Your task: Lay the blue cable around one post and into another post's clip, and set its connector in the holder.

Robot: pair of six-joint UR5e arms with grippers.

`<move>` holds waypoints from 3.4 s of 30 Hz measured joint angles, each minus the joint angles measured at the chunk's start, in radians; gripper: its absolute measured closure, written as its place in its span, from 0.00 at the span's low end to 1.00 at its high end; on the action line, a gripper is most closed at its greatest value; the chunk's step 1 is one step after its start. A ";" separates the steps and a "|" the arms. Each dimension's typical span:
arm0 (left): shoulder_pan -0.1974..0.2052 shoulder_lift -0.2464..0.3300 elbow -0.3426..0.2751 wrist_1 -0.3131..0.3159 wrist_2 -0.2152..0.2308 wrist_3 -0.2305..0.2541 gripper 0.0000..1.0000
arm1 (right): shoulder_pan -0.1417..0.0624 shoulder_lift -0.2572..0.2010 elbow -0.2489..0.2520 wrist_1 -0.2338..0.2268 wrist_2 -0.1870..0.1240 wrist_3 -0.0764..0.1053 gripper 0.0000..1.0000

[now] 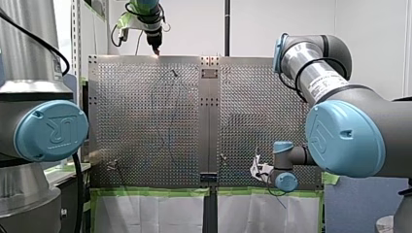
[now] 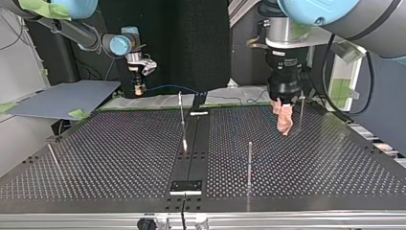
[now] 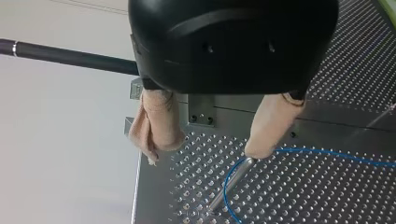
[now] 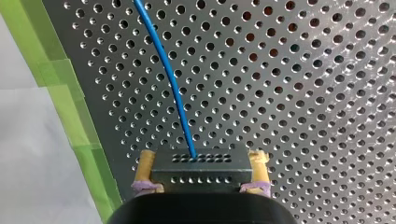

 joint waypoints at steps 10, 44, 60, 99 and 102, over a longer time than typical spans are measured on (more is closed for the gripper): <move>-0.002 0.001 0.000 0.000 0.000 -0.001 0.00 | 0.000 0.000 0.000 0.000 0.000 -0.001 1.00; -0.050 -0.012 -0.109 0.089 0.078 0.004 0.00 | 0.005 0.000 0.000 0.000 0.000 -0.002 1.00; -0.190 -0.152 -0.255 0.236 0.072 -0.140 0.00 | 0.010 0.000 0.001 0.001 0.005 -0.021 1.00; -0.342 -0.553 -0.657 0.637 0.085 -0.285 0.00 | 0.004 -0.099 0.135 0.008 0.005 -0.073 1.00; -0.342 -0.583 -0.679 0.667 0.085 -0.269 0.00 | 0.004 -0.130 0.156 0.009 0.007 -0.055 1.00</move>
